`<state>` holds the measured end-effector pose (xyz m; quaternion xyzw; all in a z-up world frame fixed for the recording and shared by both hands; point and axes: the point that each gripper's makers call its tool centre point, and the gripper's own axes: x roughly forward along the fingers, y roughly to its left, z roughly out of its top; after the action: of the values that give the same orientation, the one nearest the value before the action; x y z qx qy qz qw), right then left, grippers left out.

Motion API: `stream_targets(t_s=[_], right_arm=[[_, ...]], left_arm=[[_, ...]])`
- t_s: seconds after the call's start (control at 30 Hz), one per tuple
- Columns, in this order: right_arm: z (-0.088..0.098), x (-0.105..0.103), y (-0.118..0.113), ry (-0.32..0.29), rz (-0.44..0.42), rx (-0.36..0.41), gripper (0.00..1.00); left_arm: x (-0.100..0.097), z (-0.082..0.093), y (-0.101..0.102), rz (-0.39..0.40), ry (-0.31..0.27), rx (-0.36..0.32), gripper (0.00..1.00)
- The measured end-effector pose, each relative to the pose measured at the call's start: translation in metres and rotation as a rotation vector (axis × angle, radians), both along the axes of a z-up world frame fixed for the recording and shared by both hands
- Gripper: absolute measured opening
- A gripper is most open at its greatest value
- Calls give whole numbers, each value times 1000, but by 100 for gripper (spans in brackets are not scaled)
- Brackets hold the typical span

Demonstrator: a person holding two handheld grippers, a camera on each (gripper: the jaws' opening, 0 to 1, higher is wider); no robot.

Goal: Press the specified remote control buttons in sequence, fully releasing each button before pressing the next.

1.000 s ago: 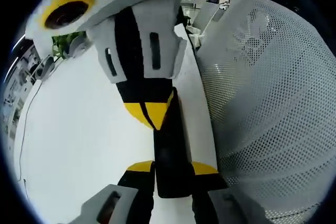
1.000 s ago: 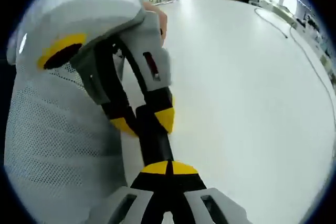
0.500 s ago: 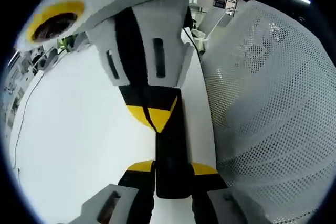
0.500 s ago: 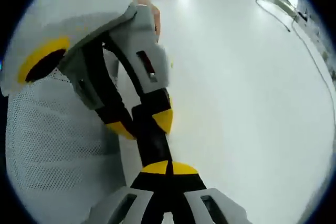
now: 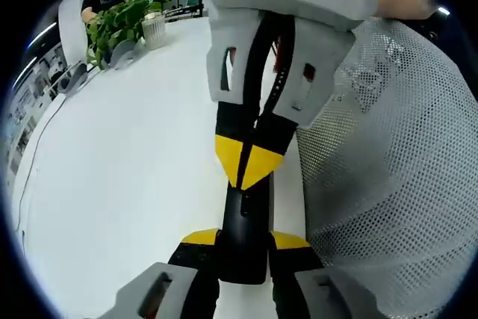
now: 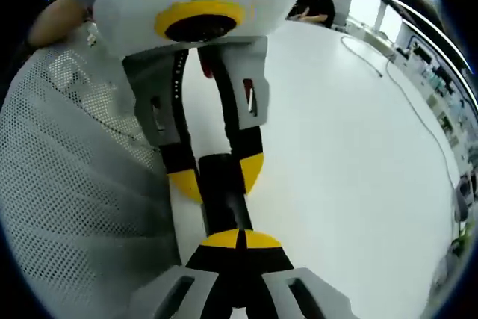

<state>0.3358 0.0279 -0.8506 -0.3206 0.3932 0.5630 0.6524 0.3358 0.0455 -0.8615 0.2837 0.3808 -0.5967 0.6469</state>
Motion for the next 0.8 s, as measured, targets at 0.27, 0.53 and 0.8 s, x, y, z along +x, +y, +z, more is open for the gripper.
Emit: stream_targets(t_s=[0.27,0.53,0.8], right_arm=[[-2,-1,4,-20,46,-12,0],[-4,-1,8,-164,207,-106,0],[-2,0,7,-168,131,-52,0]], left_arm=[[0,0,0,8,7,-8,25],[-1,1,0,8,14,-15,25],[-1,0,0,4,6,-11,25]])
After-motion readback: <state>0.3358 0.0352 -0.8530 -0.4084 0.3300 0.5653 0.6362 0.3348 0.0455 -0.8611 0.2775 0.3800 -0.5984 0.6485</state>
